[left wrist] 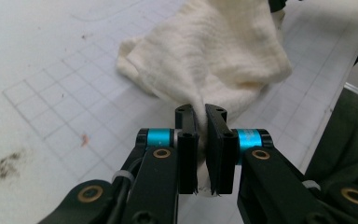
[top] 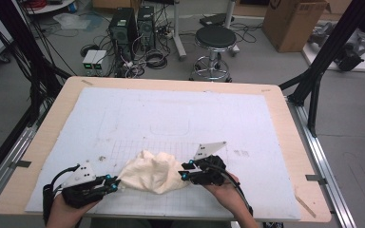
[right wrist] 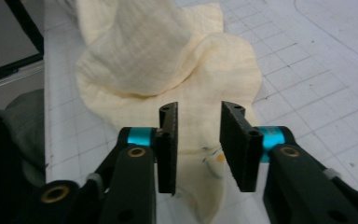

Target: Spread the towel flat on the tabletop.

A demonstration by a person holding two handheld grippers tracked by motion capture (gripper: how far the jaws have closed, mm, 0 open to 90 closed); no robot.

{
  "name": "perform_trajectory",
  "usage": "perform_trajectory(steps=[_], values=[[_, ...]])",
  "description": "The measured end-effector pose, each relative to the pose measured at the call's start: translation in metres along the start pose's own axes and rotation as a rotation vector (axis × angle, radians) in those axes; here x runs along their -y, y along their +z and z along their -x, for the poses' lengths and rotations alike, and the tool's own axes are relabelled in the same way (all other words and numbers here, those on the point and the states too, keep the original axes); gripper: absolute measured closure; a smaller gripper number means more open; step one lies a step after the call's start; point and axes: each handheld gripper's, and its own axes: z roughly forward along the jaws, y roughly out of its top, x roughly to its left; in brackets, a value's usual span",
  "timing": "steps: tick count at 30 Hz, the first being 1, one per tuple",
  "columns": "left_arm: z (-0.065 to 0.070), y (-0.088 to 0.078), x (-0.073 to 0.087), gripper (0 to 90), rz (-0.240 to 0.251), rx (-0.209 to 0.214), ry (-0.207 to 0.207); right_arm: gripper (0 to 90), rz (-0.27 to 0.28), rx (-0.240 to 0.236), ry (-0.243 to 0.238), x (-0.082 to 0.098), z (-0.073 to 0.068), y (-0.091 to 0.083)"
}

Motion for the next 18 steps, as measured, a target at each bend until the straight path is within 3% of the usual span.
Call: perform_trajectory(steps=[3,7,9,13,16,17,18], values=[[-0.005,0.004,0.008,83.1,-0.024,-0.004,-0.024,58.1,-0.042,0.025,0.031,-0.001,0.008,0.017],[-0.008,0.009,0.01,83.1,-0.02,-0.001,-0.032,58.3,-0.05,0.04,0.059,-0.001,0.015,0.026],[-0.009,0.011,0.009,83.0,-0.021,-0.004,-0.035,62.7,-0.057,0.035,0.074,0.0,0.018,0.03],[-0.011,0.015,0.008,82.6,-0.022,-0.005,-0.035,86.8,-0.076,0.012,0.064,0.0,0.019,0.034],[-0.011,0.014,0.008,82.6,-0.019,-0.012,-0.031,88.8,-0.077,0.006,0.065,-0.001,0.019,0.031],[-0.011,0.013,0.008,82.7,-0.012,-0.016,-0.034,88.9,-0.037,0.007,0.058,-0.003,0.018,0.022],[-0.011,0.012,0.008,82.7,-0.009,-0.017,-0.036,88.9,-0.037,0.007,0.058,-0.003,0.018,0.022]])
